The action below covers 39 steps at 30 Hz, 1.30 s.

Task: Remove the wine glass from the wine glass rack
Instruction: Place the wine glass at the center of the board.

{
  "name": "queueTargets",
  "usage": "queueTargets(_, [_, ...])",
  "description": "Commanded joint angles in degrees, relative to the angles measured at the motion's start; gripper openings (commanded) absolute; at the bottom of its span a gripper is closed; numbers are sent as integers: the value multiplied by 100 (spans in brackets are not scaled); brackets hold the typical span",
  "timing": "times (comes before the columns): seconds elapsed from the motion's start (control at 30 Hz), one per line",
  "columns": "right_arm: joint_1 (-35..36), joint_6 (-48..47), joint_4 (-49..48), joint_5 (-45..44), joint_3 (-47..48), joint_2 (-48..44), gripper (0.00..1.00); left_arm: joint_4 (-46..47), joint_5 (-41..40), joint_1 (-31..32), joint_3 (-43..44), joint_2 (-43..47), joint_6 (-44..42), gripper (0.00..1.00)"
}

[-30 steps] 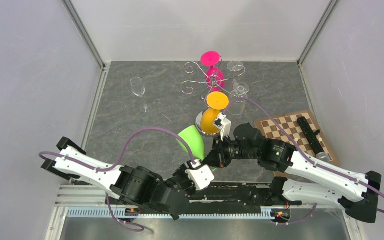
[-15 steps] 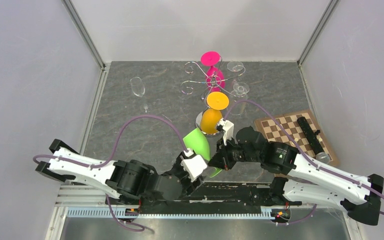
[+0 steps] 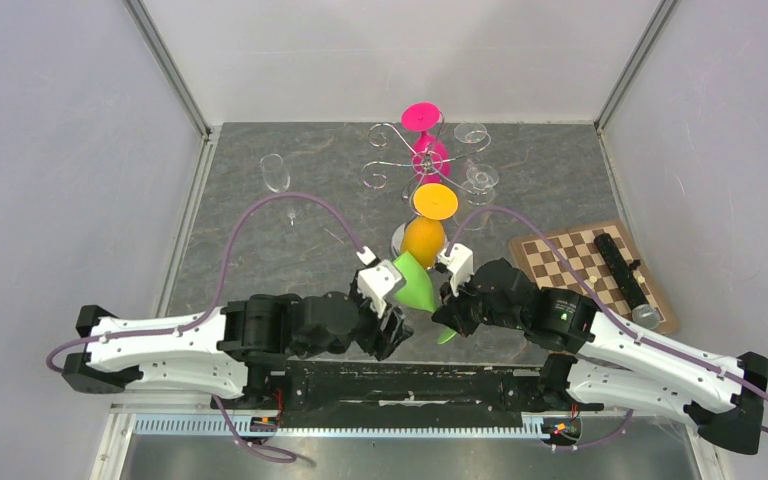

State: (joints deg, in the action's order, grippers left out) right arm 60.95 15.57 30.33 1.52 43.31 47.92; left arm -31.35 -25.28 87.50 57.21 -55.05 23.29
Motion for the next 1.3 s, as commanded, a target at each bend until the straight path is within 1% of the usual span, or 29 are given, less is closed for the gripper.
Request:
queueTargets(0.0, [-11,-694,-158,-325,3,-64,0,411,932,-638,-82,313,504,69])
queueTargets(0.23, [-13,-1352,-151,-246,-6,6,0,390,1688,-1523,-152,529,903,69])
queueTargets(0.37, [-12,-1807,-97,-280,-33,18,0,358,2197,-2109,-178,652,1214,69])
queueTargets(0.63, [-12,-2494,-12,-319,28,31,0,225,2940,-3268,-327,956,1877,69])
queueTargets(0.77, [-11,-2818,30,-224,37,0,0,253,3357,-3876,-546,1030,2271,69])
queueTargets(0.9, [-13,-3051,27,-226,28,-89,0,540,3898,-4486,-920,1203,2706,68])
queueTargets(1.03, [-11,-3200,-21,-170,67,-190,0,686,4344,-4895,-1190,1242,3023,67])
queueTargets(1.27, [-17,-3456,-139,135,173,-324,0,1090,4825,-5188,-1574,1302,3399,66])
